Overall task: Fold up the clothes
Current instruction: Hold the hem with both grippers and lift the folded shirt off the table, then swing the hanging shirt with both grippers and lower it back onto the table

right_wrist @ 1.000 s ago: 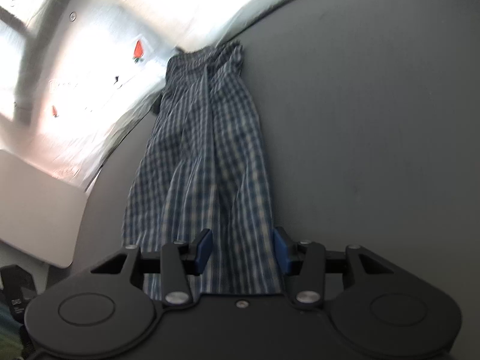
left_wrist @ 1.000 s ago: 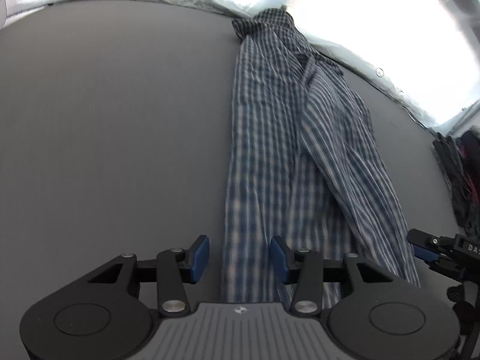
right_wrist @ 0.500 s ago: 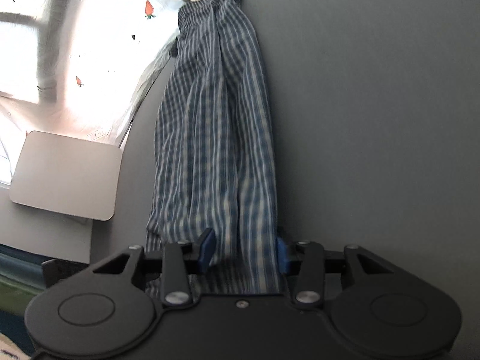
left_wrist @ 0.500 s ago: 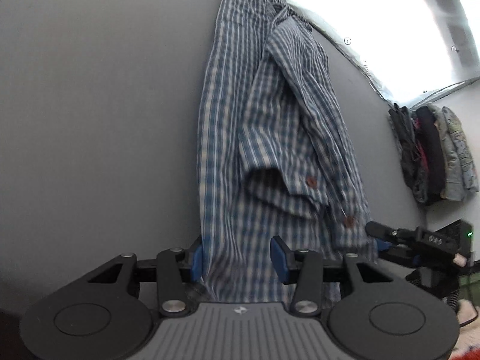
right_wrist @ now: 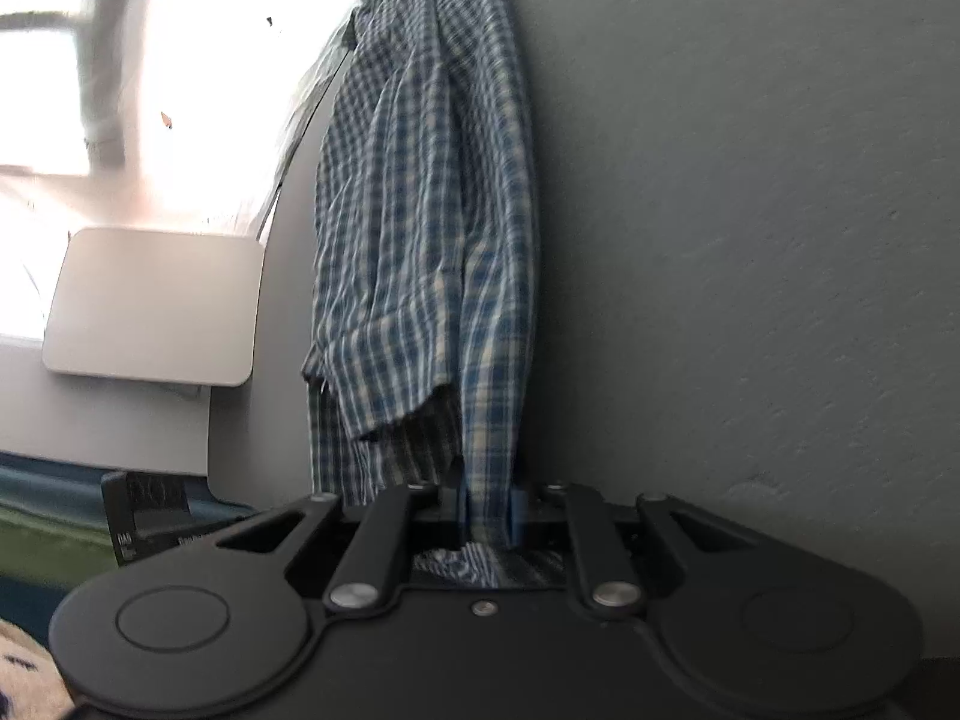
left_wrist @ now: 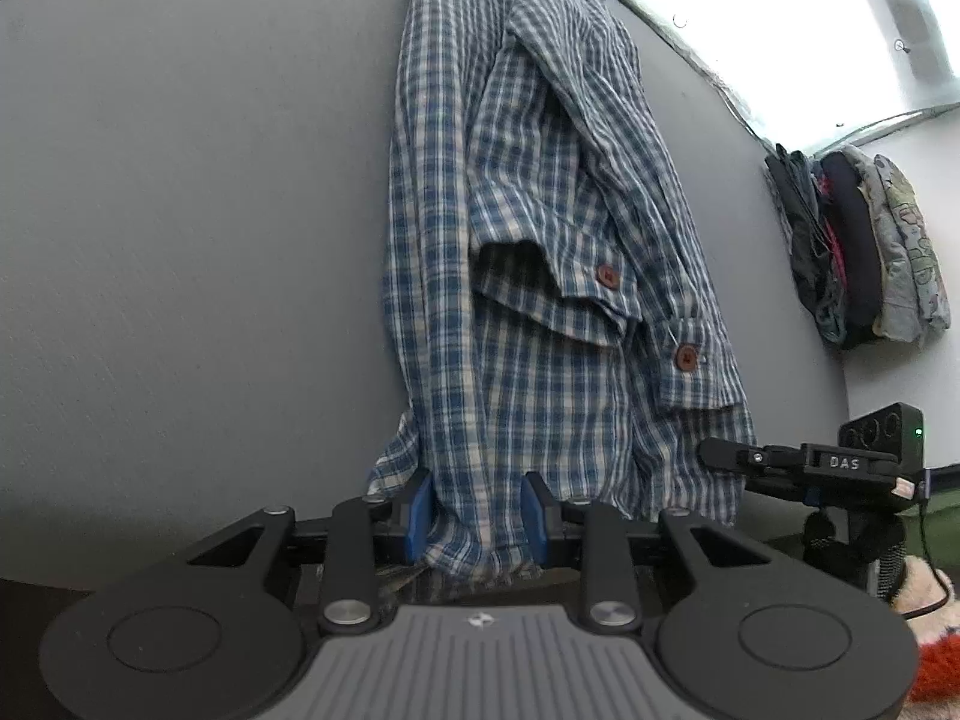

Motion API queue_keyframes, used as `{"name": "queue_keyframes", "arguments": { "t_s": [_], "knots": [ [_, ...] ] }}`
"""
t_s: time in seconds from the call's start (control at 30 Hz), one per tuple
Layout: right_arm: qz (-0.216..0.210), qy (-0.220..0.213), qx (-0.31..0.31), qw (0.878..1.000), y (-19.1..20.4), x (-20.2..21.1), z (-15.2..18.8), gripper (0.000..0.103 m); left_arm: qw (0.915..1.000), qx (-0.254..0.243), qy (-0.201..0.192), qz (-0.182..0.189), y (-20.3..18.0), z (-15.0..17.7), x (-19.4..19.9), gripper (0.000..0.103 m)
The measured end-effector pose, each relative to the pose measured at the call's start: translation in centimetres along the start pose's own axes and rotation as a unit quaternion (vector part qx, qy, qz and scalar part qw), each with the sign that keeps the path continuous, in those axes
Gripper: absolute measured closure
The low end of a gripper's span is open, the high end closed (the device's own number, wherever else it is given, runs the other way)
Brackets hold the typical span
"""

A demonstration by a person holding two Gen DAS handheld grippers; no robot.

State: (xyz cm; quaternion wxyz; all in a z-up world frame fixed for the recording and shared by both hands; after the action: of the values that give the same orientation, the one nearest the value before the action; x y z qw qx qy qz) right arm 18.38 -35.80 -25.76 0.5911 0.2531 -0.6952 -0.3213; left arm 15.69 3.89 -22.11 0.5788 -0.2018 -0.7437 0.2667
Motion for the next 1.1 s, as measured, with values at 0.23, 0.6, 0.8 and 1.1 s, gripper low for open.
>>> {"name": "queue_keyframes", "arguments": {
  "t_s": [0.23, 0.6, 0.8, 1.1],
  "knots": [
    [-0.067, -0.010, -0.024, 0.997, -0.2, 0.3, 0.3, 0.097, 0.9980, 0.044, -0.001, 0.045, 1.0, 0.1, 0.8, 0.102],
    [-0.039, -0.013, -0.022, 0.999, 0.2, 0.2, 0.7, 0.079, 0.9999, -0.002, 0.010, 0.005, 0.2, 0.4, 0.0, 0.071],
    [-0.018, -0.016, 0.006, 1.000, 1.4, -0.5, 1.2, 0.097, 0.9996, 0.000, 0.016, 0.022, 0.0, -0.1, 0.0, 0.090],
    [-0.150, -0.077, -0.017, 0.986, 3.9, 1.1, 0.1, 0.098, 0.9794, 0.078, -0.080, 0.168, -0.6, -2.3, 3.0, 0.102]
  ]
}}
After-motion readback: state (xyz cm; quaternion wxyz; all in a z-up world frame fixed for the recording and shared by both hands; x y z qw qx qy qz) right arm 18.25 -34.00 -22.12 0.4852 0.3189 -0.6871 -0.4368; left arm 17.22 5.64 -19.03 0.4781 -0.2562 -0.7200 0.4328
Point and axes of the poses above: each gripper's, at about its wrist camera, not at the fingertips, and x roughly against the way its jaws point, y to its left, z to its underside, the point moved 1 cm from there along -x, roughly the way its jaws point, and after that the axes turned 6 degrees about z, right-handed, at the moved point
